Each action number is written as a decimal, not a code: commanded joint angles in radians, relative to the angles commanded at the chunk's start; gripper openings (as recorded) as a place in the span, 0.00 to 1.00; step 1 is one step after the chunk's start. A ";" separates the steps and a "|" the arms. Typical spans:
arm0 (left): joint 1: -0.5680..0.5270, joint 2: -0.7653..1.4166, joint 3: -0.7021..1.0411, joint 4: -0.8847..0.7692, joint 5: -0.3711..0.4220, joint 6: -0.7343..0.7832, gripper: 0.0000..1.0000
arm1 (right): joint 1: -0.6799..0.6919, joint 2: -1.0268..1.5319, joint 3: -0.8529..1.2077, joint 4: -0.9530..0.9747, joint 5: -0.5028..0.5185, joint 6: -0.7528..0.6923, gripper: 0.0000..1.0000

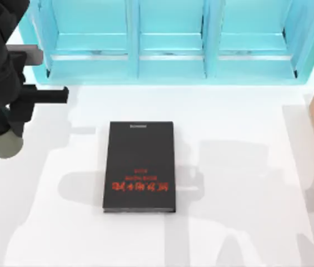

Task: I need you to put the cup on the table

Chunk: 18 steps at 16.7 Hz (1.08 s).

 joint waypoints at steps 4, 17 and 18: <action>0.020 0.016 -0.118 0.148 0.002 0.013 0.00 | 0.000 0.000 0.000 0.000 0.000 0.000 1.00; 0.028 0.033 -0.199 0.236 0.003 0.027 0.45 | 0.000 0.000 0.000 0.000 0.000 0.000 1.00; 0.028 0.033 -0.199 0.236 0.003 0.027 0.53 | 0.000 0.000 0.000 0.000 0.000 0.000 1.00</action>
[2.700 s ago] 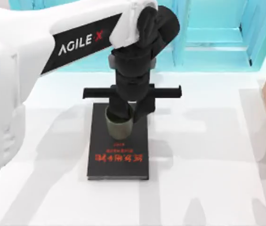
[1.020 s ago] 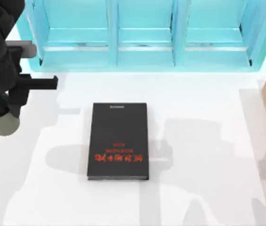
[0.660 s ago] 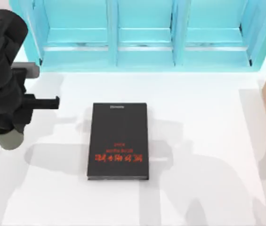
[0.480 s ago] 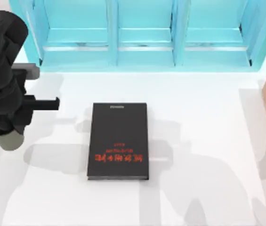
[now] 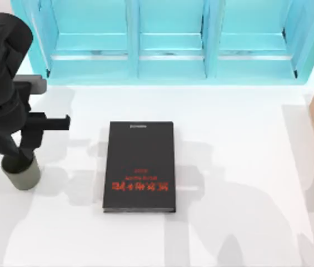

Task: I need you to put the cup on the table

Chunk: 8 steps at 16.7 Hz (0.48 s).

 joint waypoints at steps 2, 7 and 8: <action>0.000 0.000 0.000 0.000 0.000 0.000 0.68 | 0.000 0.000 0.000 0.000 0.000 0.000 1.00; 0.000 0.000 0.000 0.000 0.000 0.000 1.00 | 0.000 0.000 0.000 0.000 0.000 0.000 1.00; 0.000 0.000 0.000 0.000 0.000 0.000 1.00 | 0.000 0.000 0.000 0.000 0.000 0.000 1.00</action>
